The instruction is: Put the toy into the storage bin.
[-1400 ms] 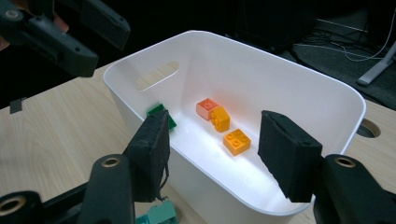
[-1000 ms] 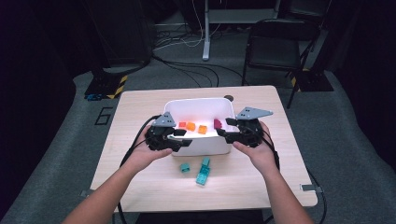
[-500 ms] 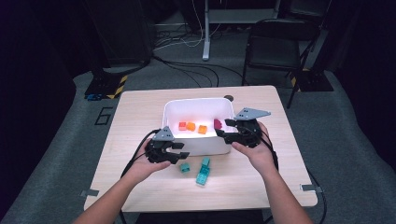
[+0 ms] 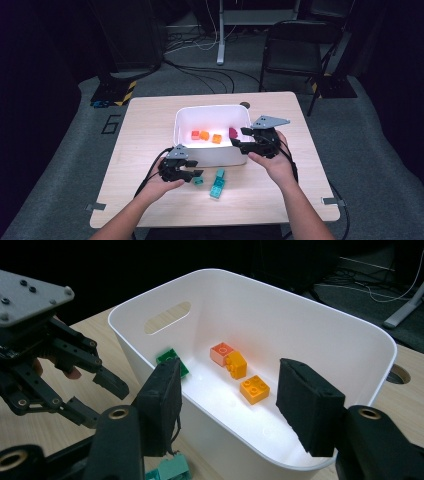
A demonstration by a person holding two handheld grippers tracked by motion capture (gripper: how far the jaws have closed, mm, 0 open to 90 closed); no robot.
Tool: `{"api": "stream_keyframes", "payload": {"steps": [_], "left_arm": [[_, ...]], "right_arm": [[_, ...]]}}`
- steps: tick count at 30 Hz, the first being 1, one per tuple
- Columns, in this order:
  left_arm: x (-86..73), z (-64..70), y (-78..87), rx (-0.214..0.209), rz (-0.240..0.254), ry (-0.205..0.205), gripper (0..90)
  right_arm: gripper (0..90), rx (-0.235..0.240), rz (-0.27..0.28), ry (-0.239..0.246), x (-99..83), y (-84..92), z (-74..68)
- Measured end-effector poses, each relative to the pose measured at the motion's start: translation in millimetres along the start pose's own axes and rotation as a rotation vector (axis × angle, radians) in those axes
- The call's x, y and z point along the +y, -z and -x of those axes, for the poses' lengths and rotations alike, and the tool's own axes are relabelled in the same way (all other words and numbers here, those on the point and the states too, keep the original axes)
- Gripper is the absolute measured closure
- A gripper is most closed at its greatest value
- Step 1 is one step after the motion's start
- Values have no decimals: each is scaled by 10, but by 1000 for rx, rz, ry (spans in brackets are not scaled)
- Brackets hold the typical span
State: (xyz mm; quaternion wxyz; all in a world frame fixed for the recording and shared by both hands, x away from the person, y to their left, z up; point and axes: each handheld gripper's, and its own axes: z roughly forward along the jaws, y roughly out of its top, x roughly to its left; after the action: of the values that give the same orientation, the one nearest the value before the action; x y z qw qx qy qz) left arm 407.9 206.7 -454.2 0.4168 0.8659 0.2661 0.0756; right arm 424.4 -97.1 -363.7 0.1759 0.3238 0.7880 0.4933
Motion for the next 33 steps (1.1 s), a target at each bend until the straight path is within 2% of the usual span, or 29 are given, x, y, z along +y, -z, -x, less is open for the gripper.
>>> {"api": "stream_keyframes", "payload": {"steps": [20,27,33], "left_arm": [[-268,-74,-209,15,-48,4,541],[-334,-82,-296,7,-68,16,543],[-362,-73,-352,-3,-92,-2,558]], "right_arm": [[426,2,-7,2,-6,-19,-11],[426,2,-7,-4,-6,-17,-15],[426,2,-8,2,-6,-21,-12]]}}
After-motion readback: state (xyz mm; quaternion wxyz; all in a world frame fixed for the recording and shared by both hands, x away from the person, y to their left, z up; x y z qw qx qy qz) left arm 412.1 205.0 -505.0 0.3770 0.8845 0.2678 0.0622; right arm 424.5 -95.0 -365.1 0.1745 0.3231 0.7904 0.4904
